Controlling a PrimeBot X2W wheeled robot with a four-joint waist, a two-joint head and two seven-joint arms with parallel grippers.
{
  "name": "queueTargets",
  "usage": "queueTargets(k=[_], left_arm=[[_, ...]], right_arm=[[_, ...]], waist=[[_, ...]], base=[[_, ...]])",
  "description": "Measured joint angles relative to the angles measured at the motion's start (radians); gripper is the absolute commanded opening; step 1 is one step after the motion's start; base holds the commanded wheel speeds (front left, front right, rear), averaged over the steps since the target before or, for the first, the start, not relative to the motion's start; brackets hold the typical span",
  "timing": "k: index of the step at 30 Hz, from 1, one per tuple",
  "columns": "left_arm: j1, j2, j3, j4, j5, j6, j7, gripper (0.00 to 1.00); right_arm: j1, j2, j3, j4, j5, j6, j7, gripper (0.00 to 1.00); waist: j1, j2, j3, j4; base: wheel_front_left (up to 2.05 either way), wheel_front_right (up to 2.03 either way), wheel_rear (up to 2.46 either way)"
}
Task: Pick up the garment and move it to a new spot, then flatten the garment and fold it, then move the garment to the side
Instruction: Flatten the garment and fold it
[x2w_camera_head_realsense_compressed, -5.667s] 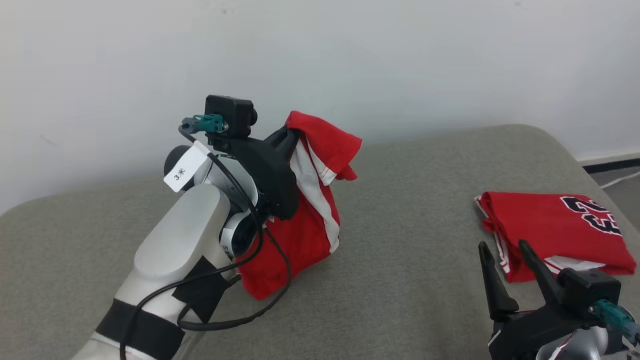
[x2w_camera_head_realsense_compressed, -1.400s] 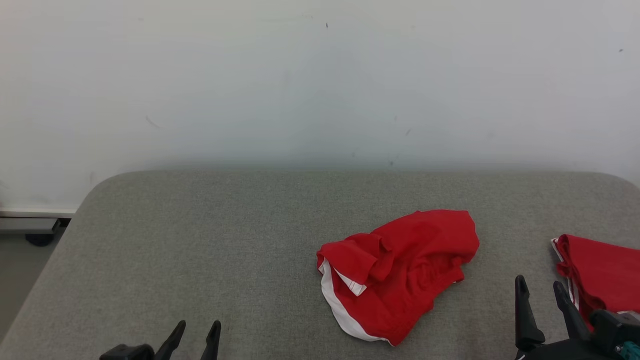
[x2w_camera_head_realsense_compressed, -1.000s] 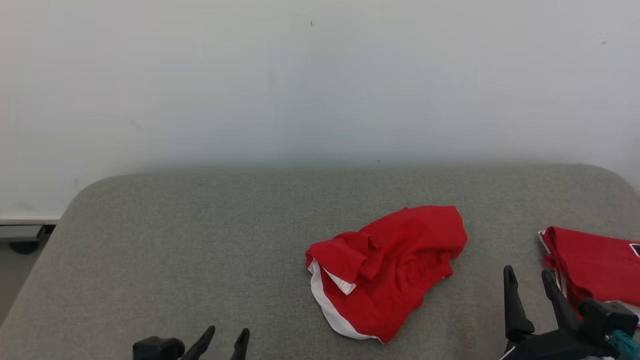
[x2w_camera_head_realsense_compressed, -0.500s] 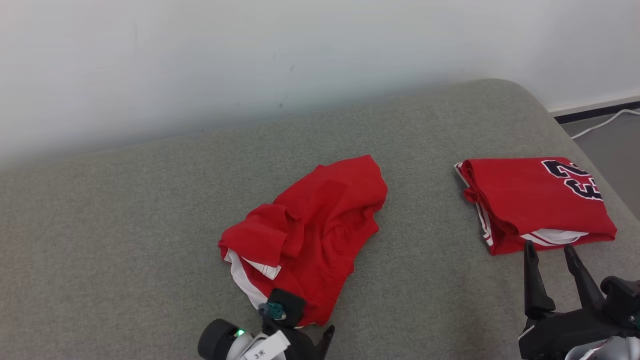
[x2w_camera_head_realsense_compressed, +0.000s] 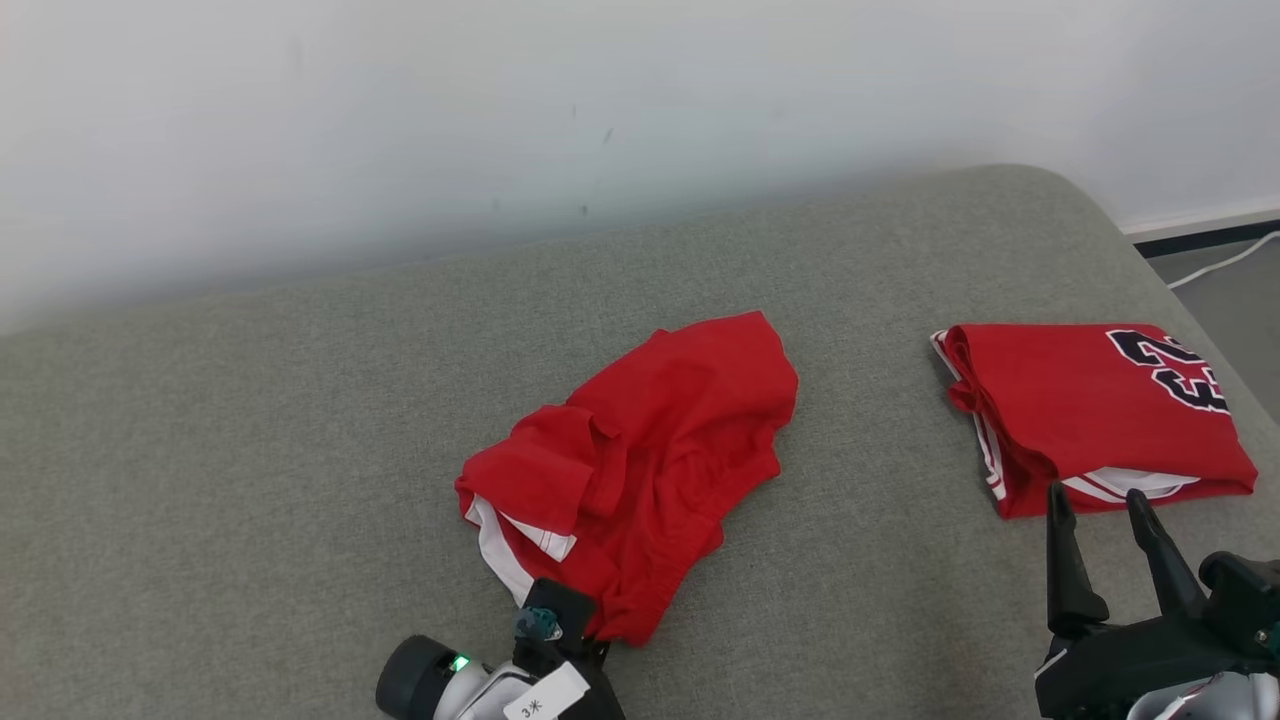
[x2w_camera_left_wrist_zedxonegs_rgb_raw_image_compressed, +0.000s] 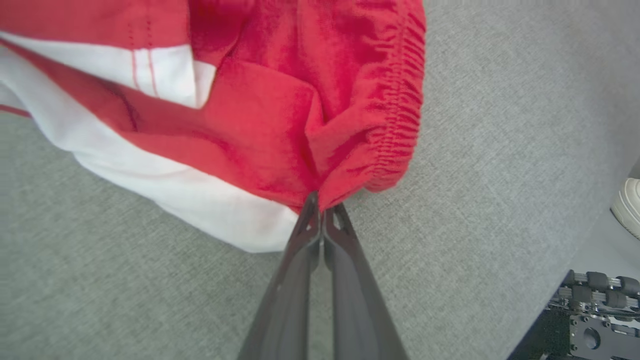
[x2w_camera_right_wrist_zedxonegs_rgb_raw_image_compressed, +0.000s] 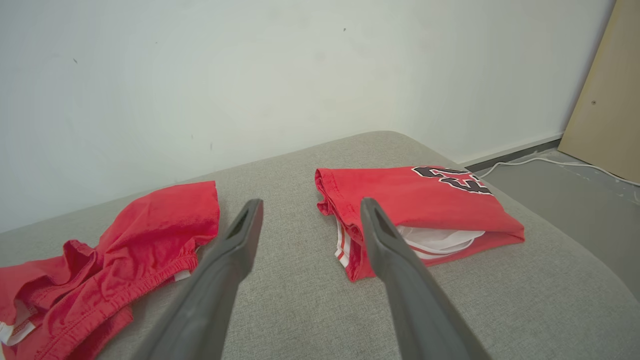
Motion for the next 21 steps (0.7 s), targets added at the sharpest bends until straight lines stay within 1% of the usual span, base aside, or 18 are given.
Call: queueTargets(k=[2,3,4,7,9,10,11,13,18,20,21], left_arm=[[-0.002,-0.001,0.000,0.006,-0.001,-0.002,-0.018,0.00],[-0.012,-0.001,-0.002,0.006,-0.001,-0.012,-0.032,0.00],[-0.043,0.000,-0.005,0.002,0.007,-0.038,-0.053,0.00],[-0.116,0.014,-0.014,-0.022,0.028,-0.077,-0.091,0.00],[-0.175,0.037,-0.027,-0.045,0.060,-0.113,-0.119,0.00],[-0.230,0.058,-0.036,-0.066,0.081,-0.143,-0.147,0.00],[-0.251,0.066,-0.040,-0.077,0.089,-0.156,-0.160,0.00],[-0.288,0.072,-0.044,-0.091,0.110,-0.158,-0.179,0.00],[-0.369,0.064,-0.051,-0.120,0.124,-0.167,-0.226,0.00],[-0.404,0.049,-0.052,-0.133,0.126,-0.169,-0.250,0.00],[-0.426,0.032,-0.056,-0.150,0.126,-0.176,-0.267,0.00]], right_arm=[[0.000,0.000,-0.004,0.002,0.000,-0.001,0.000,1.00],[0.001,0.001,-0.005,0.003,0.000,-0.001,0.000,1.00],[0.001,0.002,-0.005,0.008,0.000,-0.001,-0.001,1.00],[0.001,0.005,-0.004,0.020,0.000,-0.001,-0.001,1.00],[0.001,0.006,-0.003,0.029,0.000,-0.001,-0.001,1.00],[0.000,0.007,0.002,0.033,0.000,-0.001,-0.001,1.00],[0.000,0.008,0.004,0.037,0.000,-0.001,-0.001,1.00],[0.000,0.011,0.014,0.045,0.000,-0.001,-0.002,1.00],[-0.001,0.018,0.038,0.065,0.000,-0.001,-0.002,1.00],[-0.001,0.019,0.044,0.070,0.000,0.000,-0.002,1.00],[-0.001,0.019,0.047,0.073,0.000,0.000,-0.003,1.00]], waist=[[0.0000,0.0000,-0.003,0.005],[0.0000,0.0000,-0.006,0.011],[0.0000,0.0000,-0.011,0.018],[0.0001,0.0000,-0.021,0.028],[0.0000,0.0000,-0.030,0.035],[0.0000,0.0000,-0.040,0.040],[0.0000,0.0000,-0.045,0.042],[0.0000,0.0000,-0.057,0.045],[0.0000,0.0000,-0.090,0.042],[0.0000,0.0000,-0.100,0.031],[0.0000,0.0000,-0.105,0.022]], base=[[0.00,0.00,0.00],[0.00,0.00,0.00],[0.00,0.00,0.00],[0.00,0.00,0.00],[0.00,0.00,0.00],[0.00,0.00,0.00],[0.00,0.00,0.00],[0.00,0.00,0.00],[0.00,0.00,0.00],[0.00,0.00,0.00],[0.00,0.00,0.00]])
